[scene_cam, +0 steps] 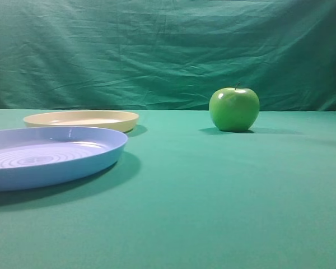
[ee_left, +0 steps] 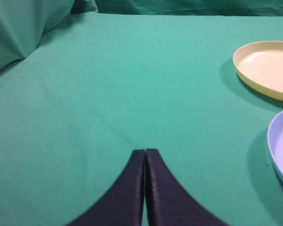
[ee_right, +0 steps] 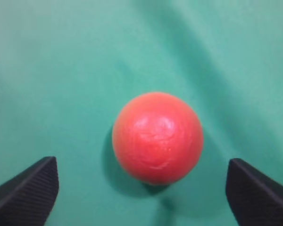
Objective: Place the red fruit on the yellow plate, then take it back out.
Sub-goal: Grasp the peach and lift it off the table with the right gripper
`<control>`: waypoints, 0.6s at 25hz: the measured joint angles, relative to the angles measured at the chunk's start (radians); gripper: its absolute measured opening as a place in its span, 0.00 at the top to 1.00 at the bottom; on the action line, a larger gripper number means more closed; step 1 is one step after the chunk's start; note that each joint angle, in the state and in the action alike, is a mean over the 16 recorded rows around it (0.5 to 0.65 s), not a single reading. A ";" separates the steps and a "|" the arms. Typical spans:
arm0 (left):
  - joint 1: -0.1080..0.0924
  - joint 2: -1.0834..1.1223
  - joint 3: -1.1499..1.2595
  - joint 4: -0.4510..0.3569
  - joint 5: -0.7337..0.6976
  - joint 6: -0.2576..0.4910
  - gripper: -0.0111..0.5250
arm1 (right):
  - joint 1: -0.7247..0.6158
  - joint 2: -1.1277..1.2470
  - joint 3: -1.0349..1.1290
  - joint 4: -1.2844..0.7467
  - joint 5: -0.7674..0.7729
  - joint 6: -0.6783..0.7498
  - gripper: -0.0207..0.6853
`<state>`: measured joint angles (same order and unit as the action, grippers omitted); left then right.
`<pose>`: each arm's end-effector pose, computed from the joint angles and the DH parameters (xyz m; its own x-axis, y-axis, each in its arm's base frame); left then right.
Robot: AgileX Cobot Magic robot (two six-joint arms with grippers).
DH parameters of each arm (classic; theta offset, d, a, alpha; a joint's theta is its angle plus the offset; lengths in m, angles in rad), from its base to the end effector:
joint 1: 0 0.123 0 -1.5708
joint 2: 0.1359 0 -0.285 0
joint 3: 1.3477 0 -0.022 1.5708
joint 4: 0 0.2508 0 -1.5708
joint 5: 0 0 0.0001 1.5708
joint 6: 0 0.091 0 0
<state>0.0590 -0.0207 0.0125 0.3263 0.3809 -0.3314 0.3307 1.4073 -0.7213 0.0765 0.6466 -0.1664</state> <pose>0.0508 0.0139 0.1776 -0.2588 -0.0422 -0.9650 -0.1803 0.9836 0.0054 0.2264 0.0822 0.1986 -0.8552 -0.4046 -0.3238 -0.4306 0.9025 0.0096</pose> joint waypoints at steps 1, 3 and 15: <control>0.000 0.000 0.000 0.000 0.000 0.000 0.98 | 0.000 0.017 -0.001 -0.003 -0.014 0.004 0.06; 0.000 0.000 0.000 0.000 0.000 0.000 0.98 | 0.000 0.049 -0.002 -0.009 -0.040 0.010 0.07; 0.000 0.000 0.000 0.000 0.000 0.000 0.98 | 0.002 0.161 -0.074 -0.014 -0.062 0.016 0.48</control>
<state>0.0590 -0.0207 0.0125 0.3263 0.3809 -0.3316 0.3329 1.5680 -0.7954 0.0624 0.5848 -0.1501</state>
